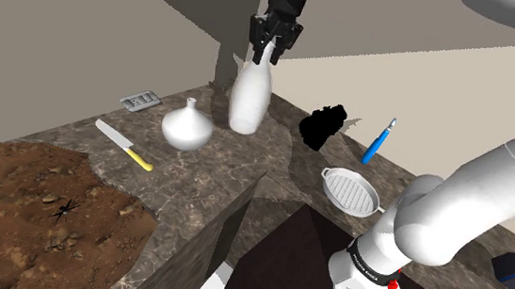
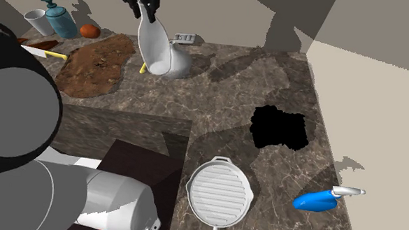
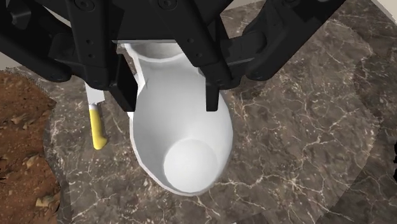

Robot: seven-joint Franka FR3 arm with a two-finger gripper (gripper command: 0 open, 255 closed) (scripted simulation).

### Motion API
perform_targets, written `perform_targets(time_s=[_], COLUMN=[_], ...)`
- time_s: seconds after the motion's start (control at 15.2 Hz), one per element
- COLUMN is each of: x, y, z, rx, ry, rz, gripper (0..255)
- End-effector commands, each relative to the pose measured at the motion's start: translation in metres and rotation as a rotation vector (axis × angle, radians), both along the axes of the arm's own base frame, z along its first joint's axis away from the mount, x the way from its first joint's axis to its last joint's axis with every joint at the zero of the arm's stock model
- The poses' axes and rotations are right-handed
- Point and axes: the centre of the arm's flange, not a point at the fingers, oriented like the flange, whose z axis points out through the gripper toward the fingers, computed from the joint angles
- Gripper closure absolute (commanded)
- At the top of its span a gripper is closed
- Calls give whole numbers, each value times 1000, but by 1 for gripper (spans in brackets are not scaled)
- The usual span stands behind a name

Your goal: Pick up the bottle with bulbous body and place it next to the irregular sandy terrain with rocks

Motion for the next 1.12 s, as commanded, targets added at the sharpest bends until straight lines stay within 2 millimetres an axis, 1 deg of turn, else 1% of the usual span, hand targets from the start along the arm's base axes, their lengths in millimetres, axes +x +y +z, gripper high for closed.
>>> perform_targets(time_s=[0.0, 0.99, 1.06], x=[4, 41, 44], y=[25, 200, 215], z=[-13, -97, -104], rx=[1, 1, 1], ry=[-1, -1, -1], rz=[-1, -1, -1], gripper=[255, 255, 255])
